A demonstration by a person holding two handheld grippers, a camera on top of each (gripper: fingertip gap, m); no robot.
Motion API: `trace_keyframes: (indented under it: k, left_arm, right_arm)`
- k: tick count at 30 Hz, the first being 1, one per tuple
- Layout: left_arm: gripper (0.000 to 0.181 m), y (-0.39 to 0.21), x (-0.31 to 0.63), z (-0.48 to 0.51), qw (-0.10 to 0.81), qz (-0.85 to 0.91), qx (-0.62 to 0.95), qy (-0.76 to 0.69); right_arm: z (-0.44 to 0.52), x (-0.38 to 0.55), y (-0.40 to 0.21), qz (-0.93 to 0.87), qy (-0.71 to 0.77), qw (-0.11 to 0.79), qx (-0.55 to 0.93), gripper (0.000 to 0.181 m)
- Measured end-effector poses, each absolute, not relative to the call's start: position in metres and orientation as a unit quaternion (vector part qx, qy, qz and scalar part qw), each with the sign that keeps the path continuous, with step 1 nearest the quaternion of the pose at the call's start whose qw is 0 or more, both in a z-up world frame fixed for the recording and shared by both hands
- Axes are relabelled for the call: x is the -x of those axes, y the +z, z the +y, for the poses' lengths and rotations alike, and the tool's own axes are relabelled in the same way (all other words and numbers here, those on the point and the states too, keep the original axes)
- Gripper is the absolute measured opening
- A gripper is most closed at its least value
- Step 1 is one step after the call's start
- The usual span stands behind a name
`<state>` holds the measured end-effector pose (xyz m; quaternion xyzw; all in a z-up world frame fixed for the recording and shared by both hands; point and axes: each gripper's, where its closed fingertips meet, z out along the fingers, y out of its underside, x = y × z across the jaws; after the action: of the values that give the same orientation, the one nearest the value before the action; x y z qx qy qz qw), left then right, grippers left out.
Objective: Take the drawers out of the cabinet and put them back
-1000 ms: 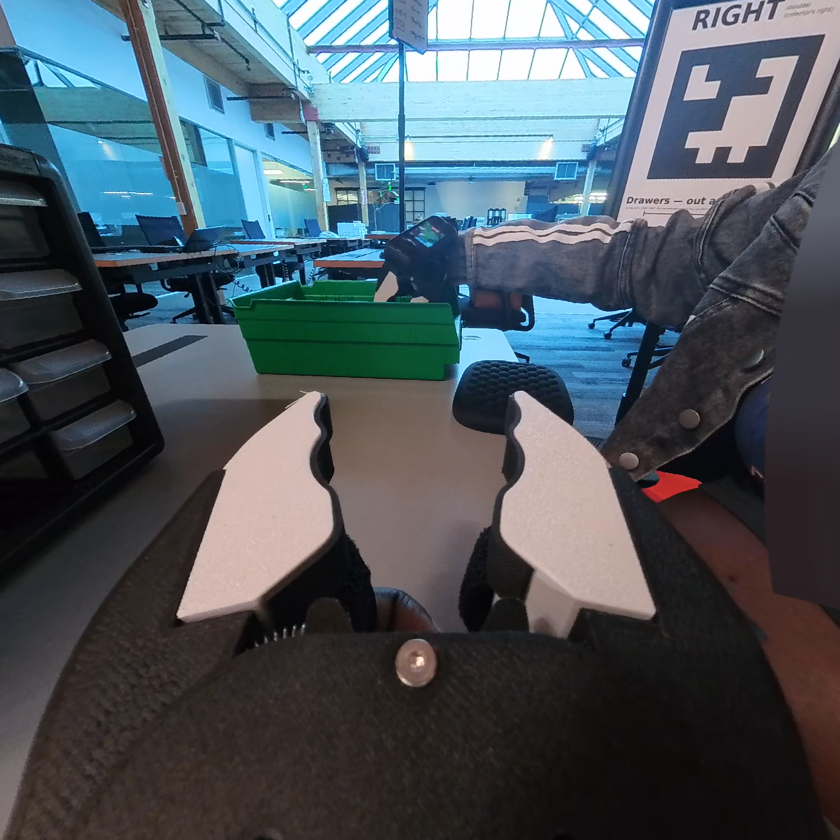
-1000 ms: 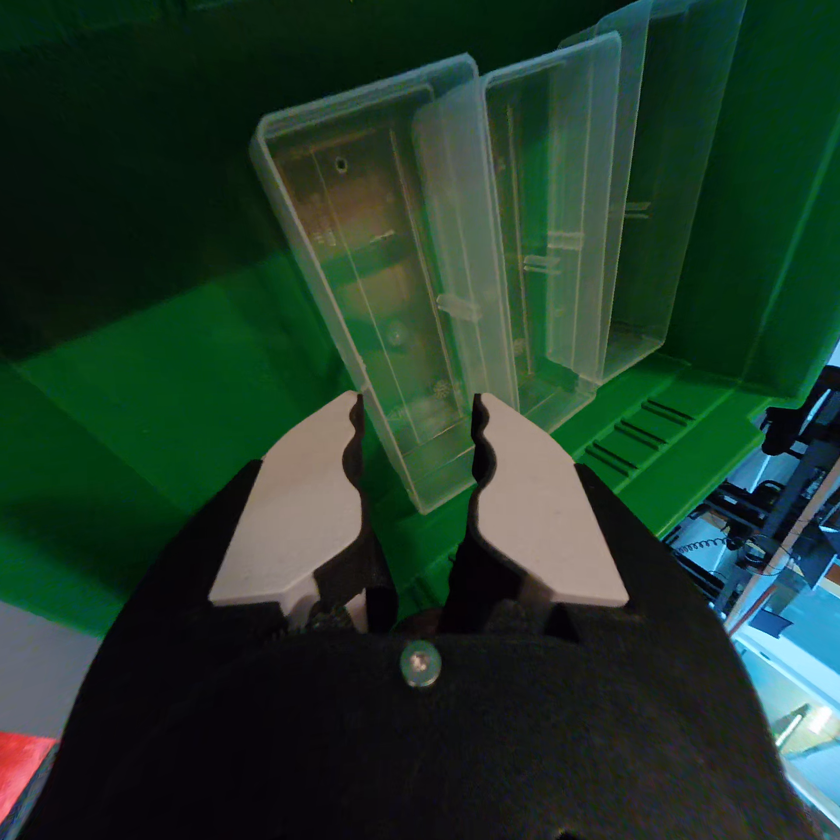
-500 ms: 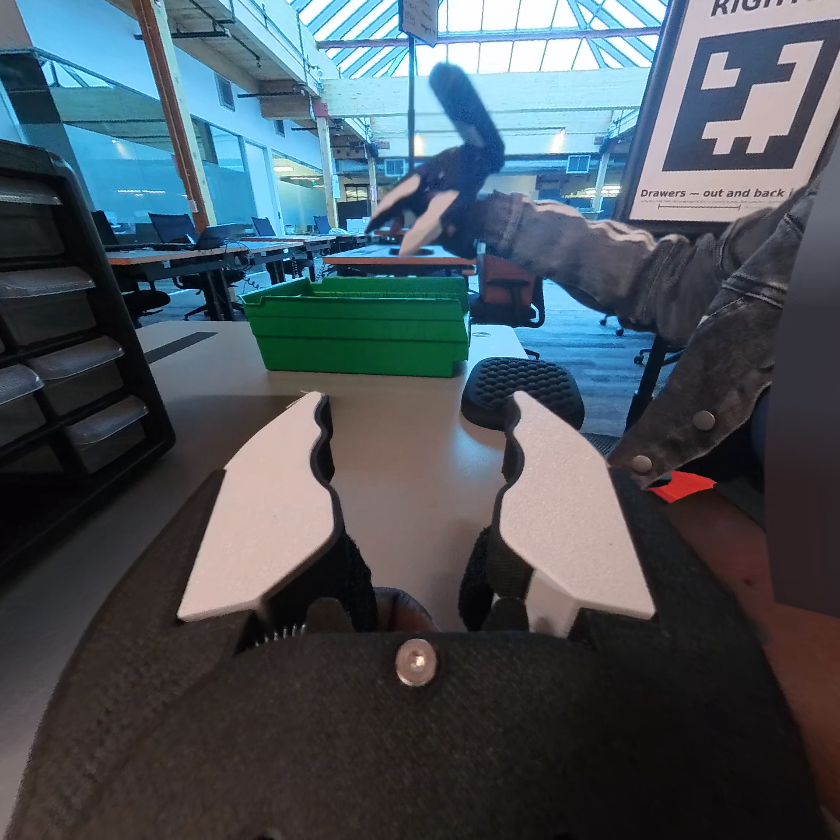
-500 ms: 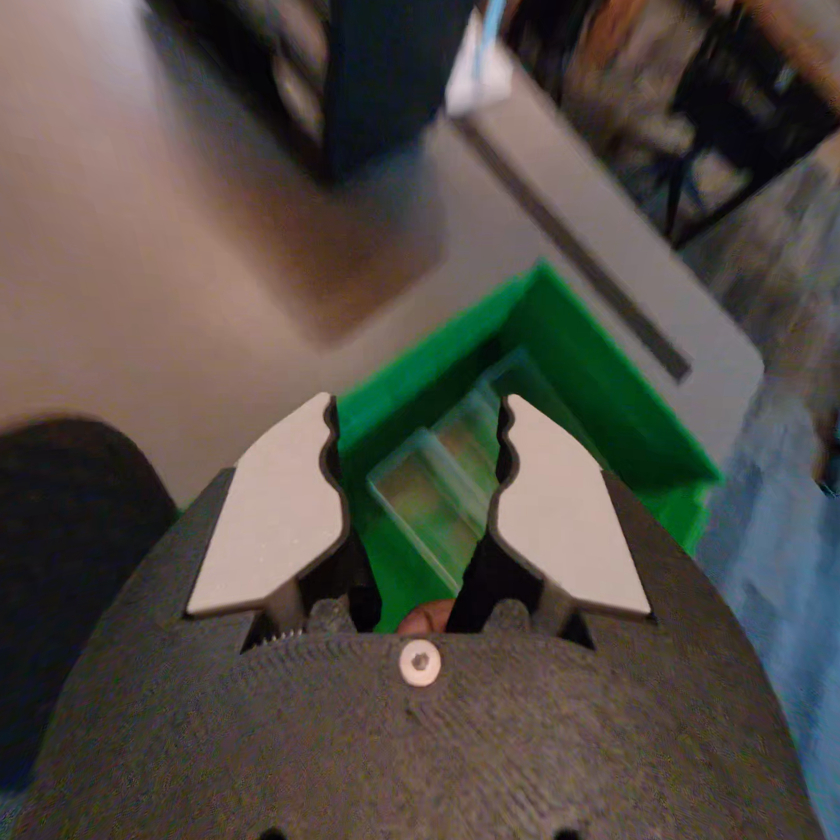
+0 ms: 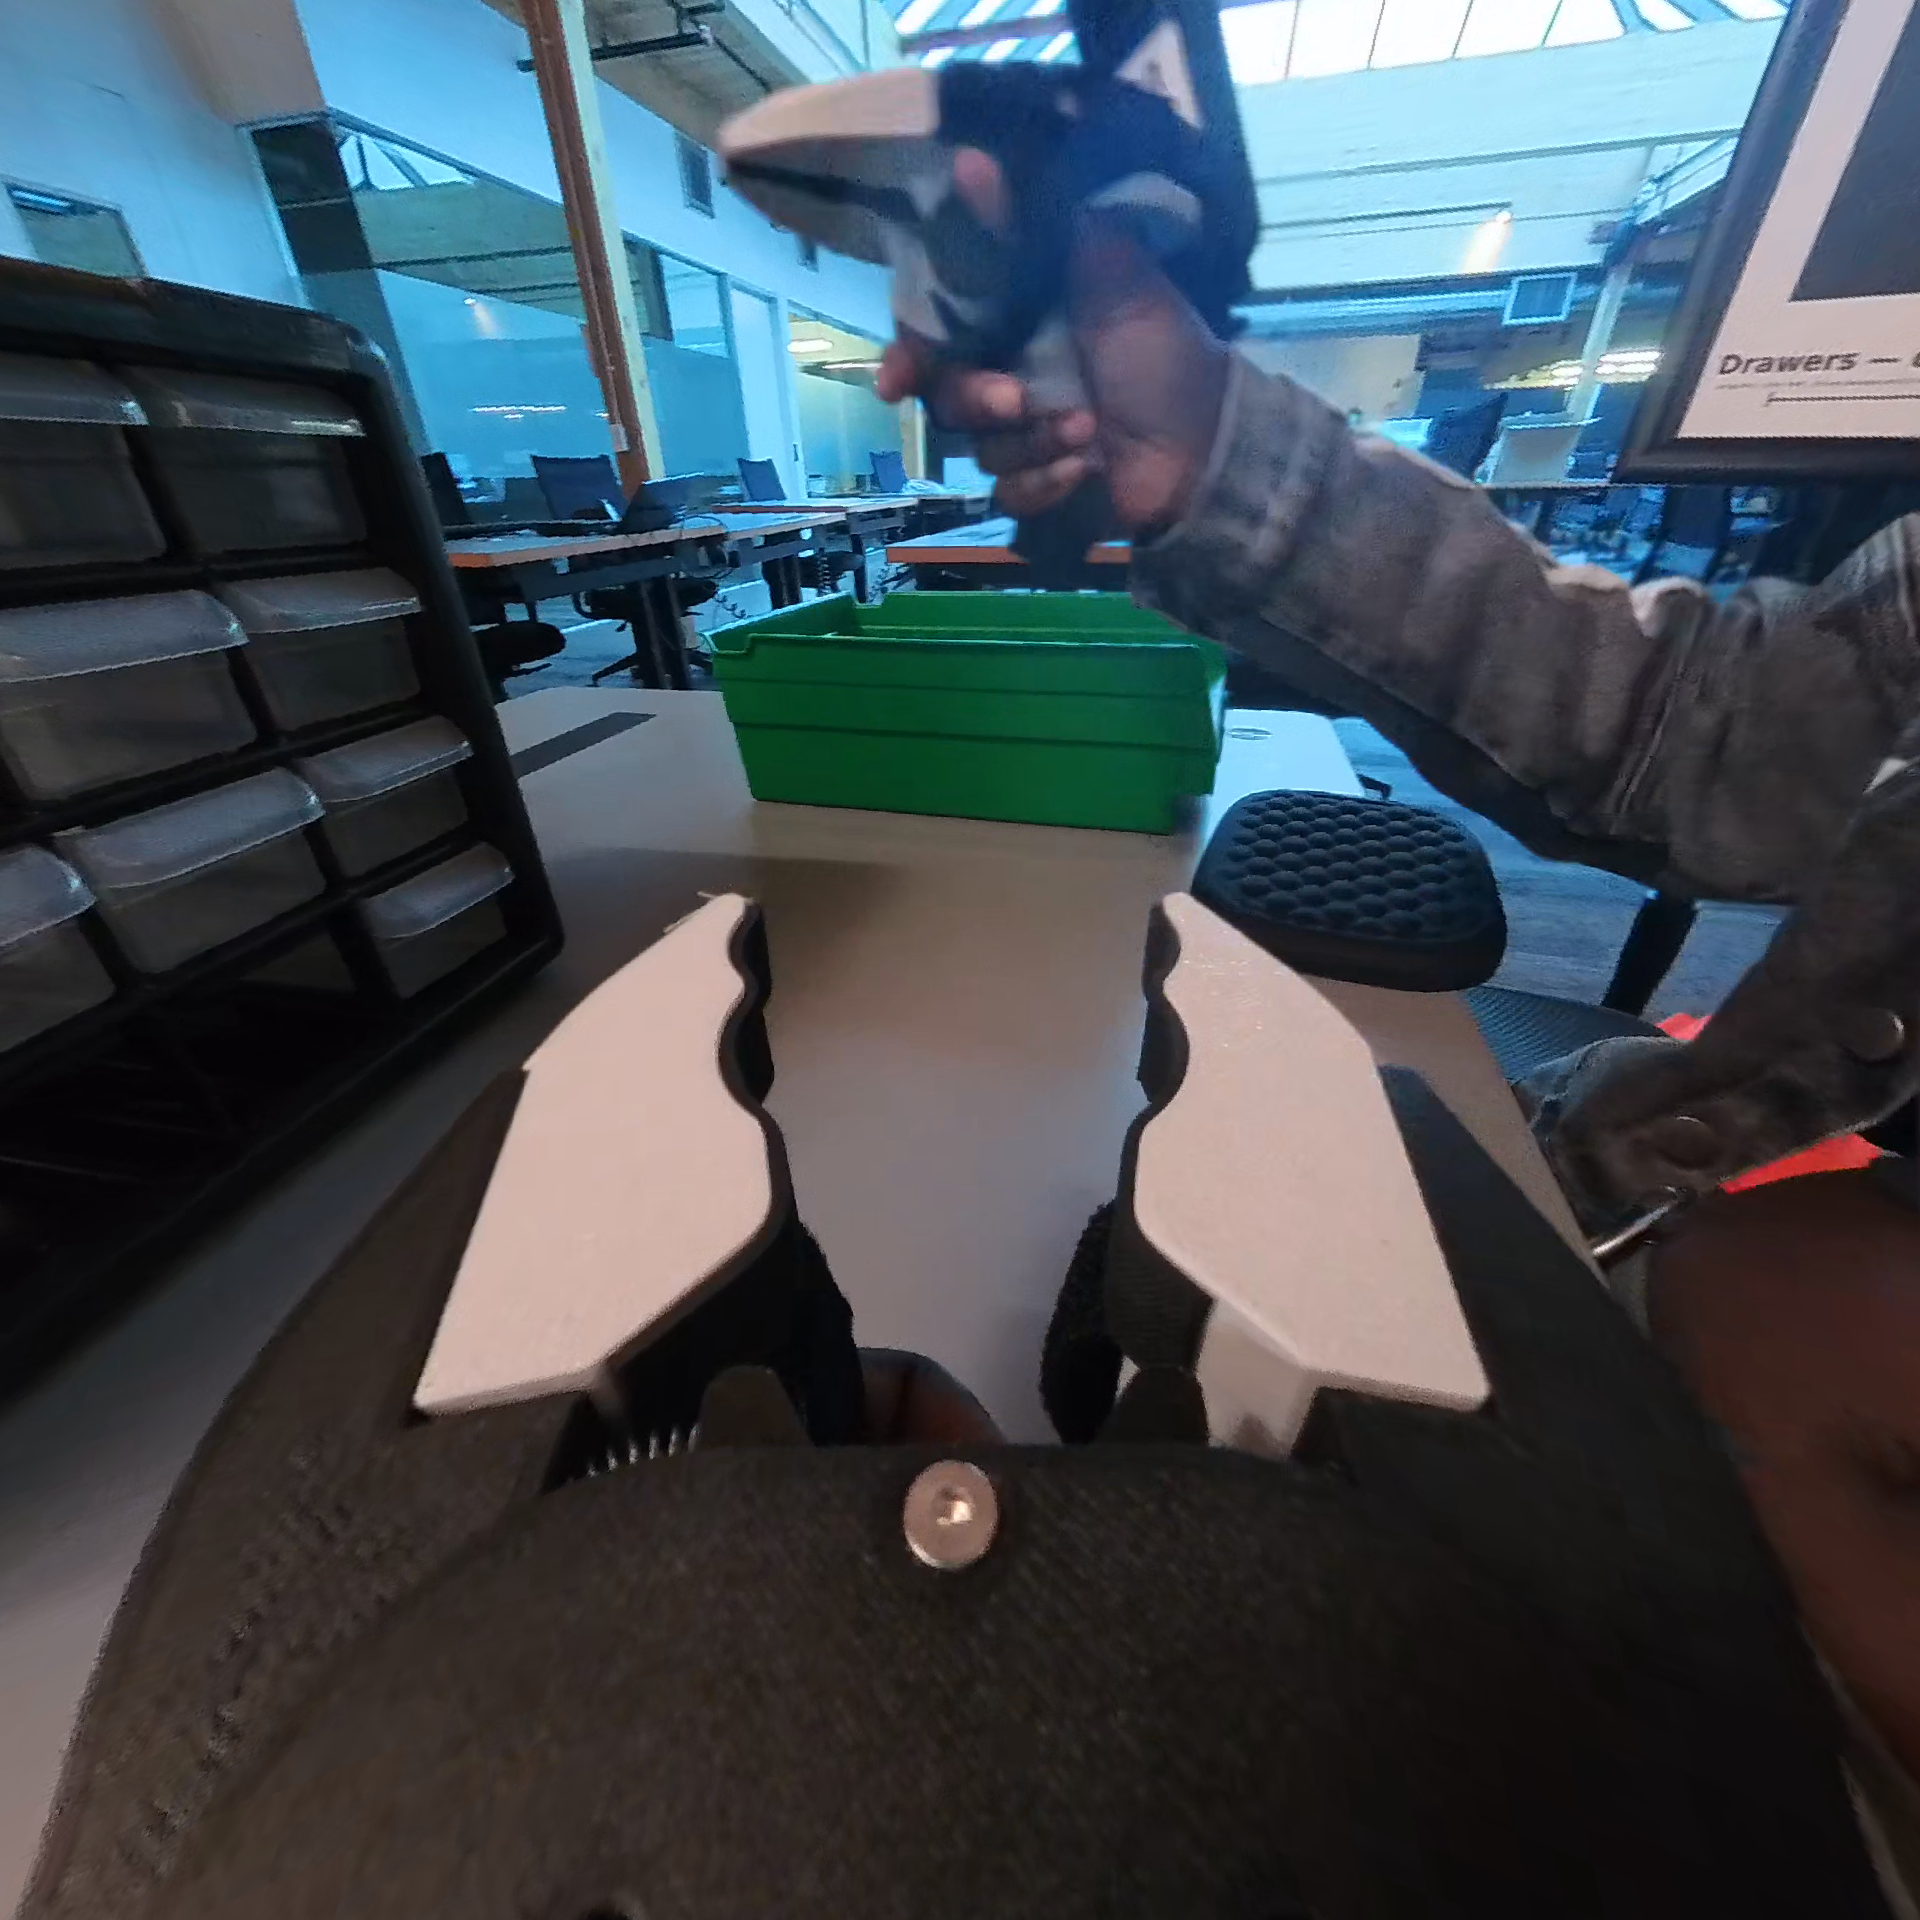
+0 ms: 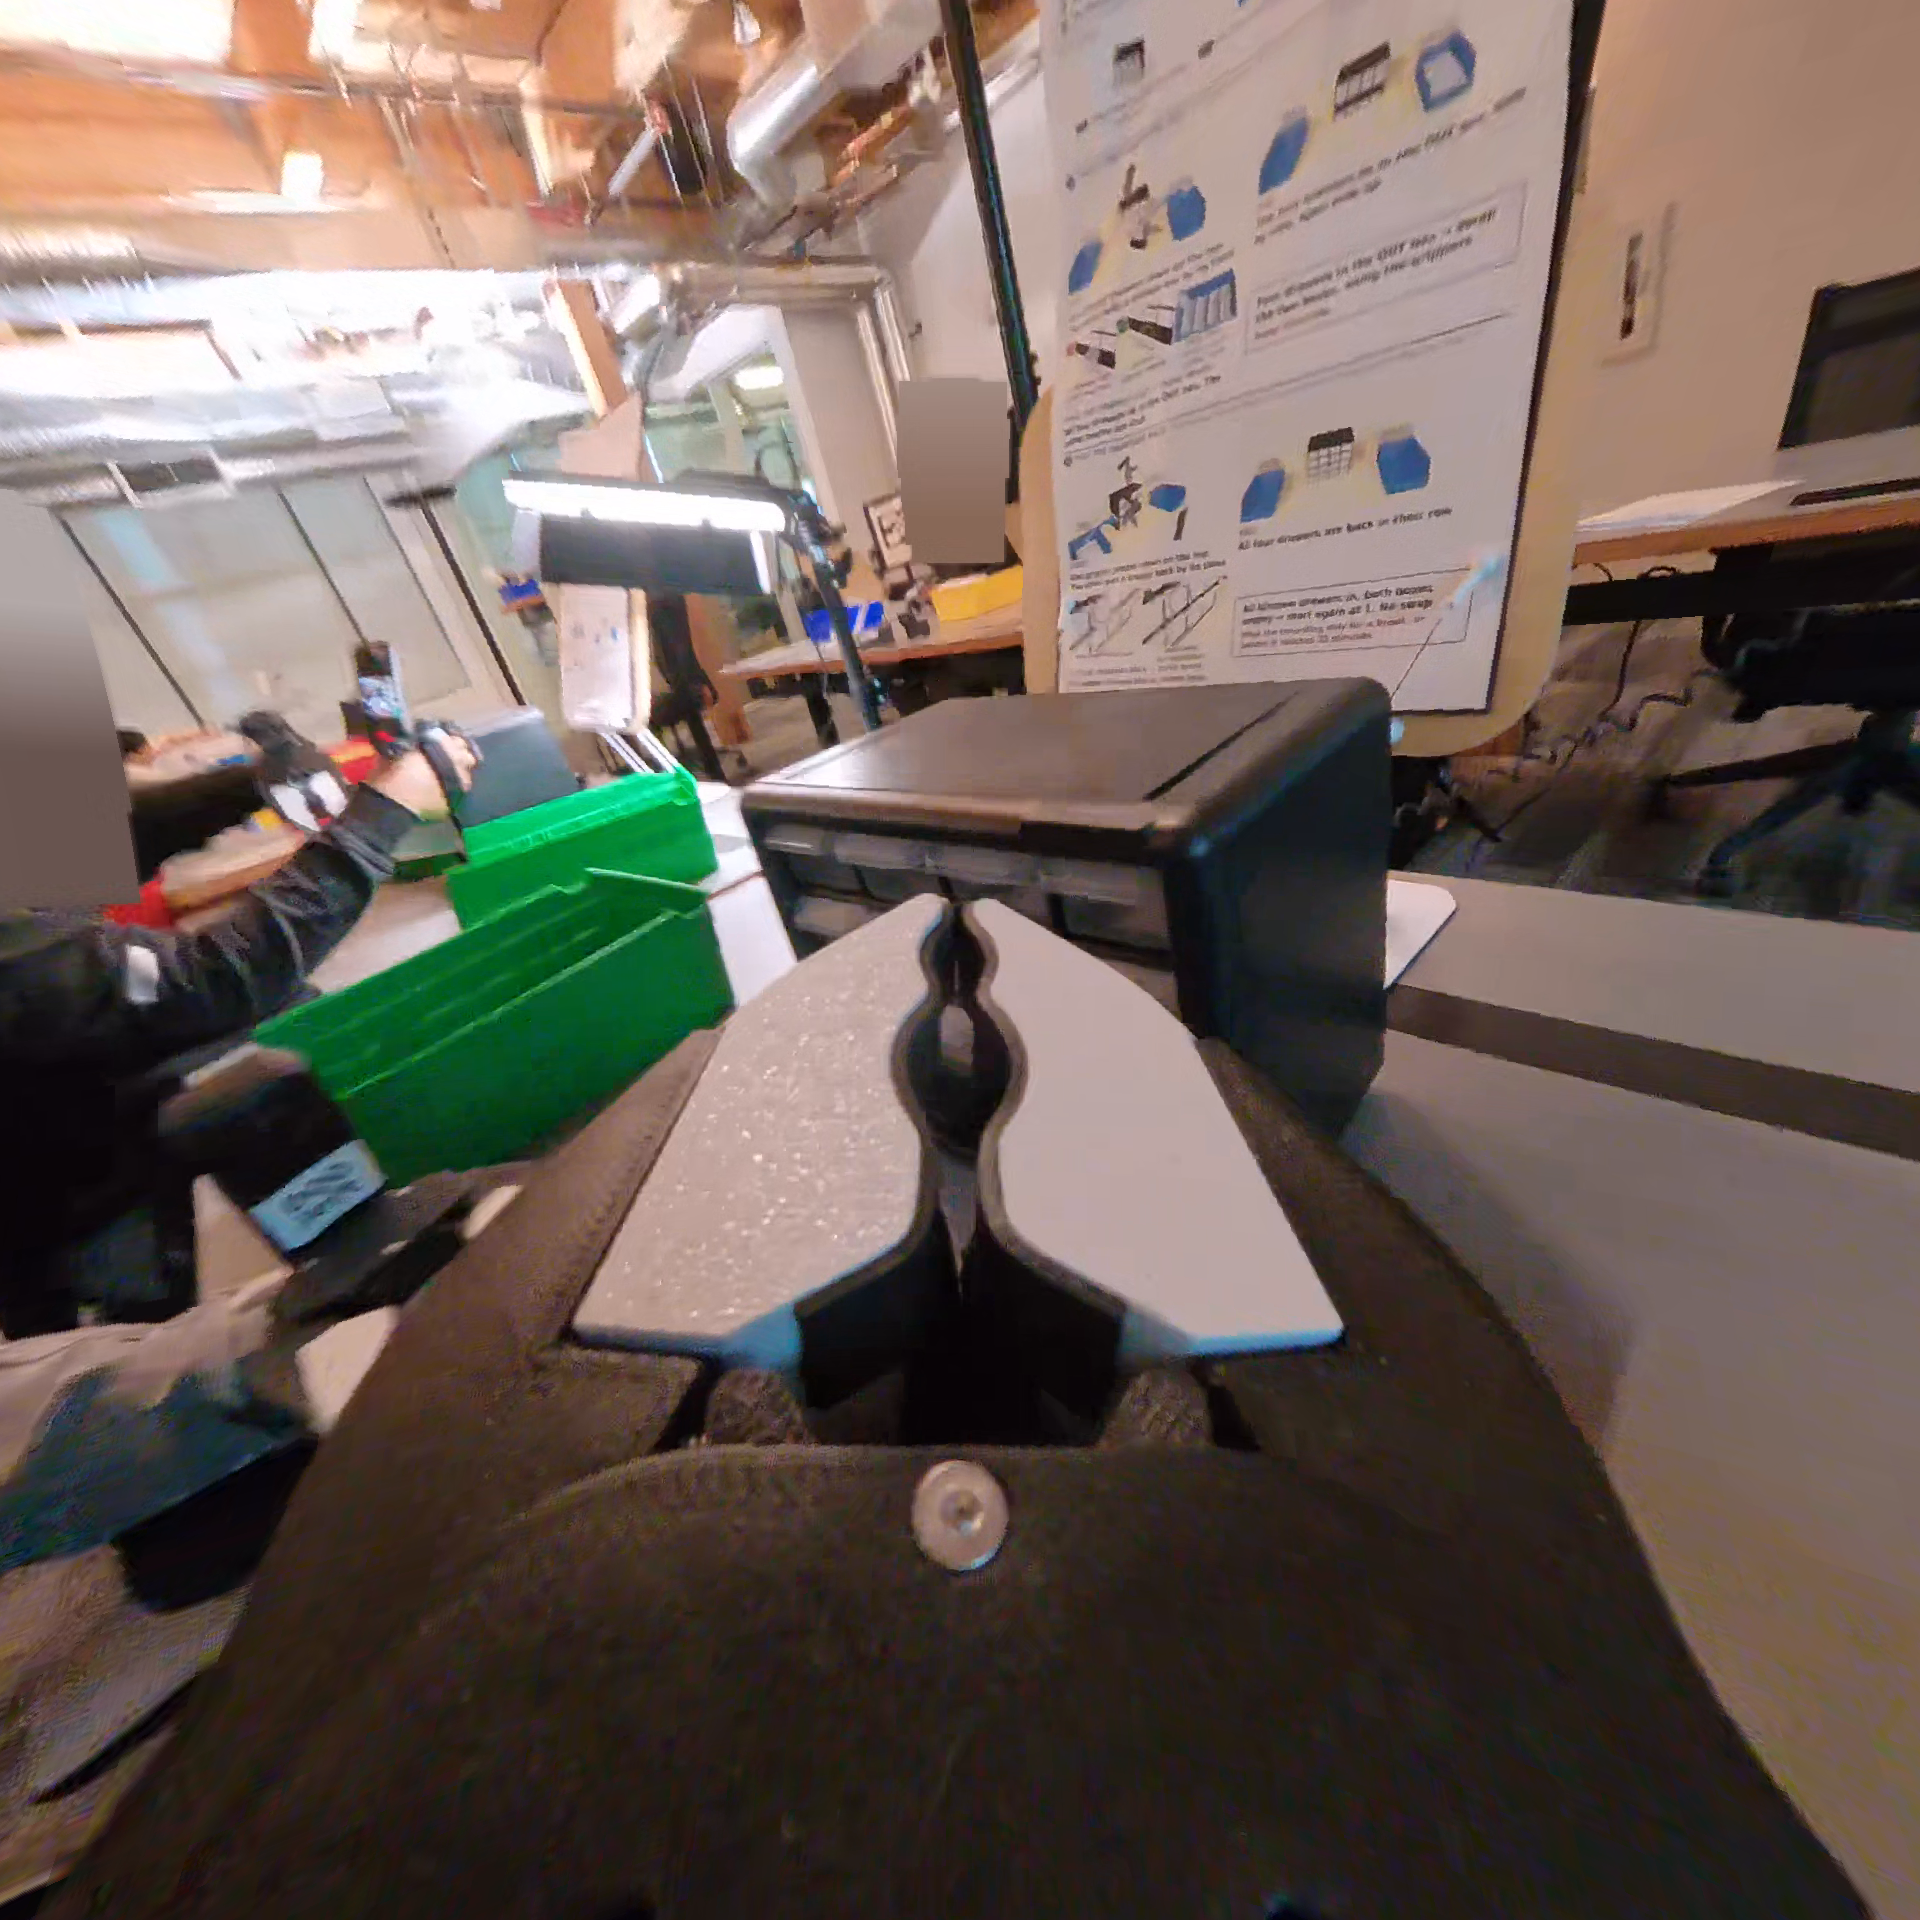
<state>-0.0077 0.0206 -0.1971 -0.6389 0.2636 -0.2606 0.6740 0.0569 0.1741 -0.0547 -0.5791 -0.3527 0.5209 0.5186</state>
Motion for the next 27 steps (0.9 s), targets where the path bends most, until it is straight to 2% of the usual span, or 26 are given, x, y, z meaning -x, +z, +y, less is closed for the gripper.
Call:
trace_keyframes:
  k: [8, 16, 23, 27]
  left_arm:
    - [0.069, -0.2, 0.011, 0.025, 0.677, 0.256, 0.645, -0.245]
    - [0.061, -0.204, 0.028, 0.045, 0.69, 0.235, 0.662, -0.17]
    - [0.05, -0.209, 0.029, 0.119, 0.647, 0.344, 0.676, 0.078]
    - [0.038, -0.224, 0.042, 0.18, 0.553, 0.462, 0.583, 0.375]
  right_arm:
    - [0.252, 0.041, -0.082, -0.467, 0.43, 0.447, 0.63, 0.0]
    - [0.265, 0.056, -0.088, -0.505, 0.372, 0.445, 0.639, 0.001]
    - [0.265, 0.055, -0.089, -0.516, 0.329, 0.458, 0.644, 0.001]
    - [0.266, 0.055, -0.089, -0.517, 0.308, 0.475, 0.642, 0.001]
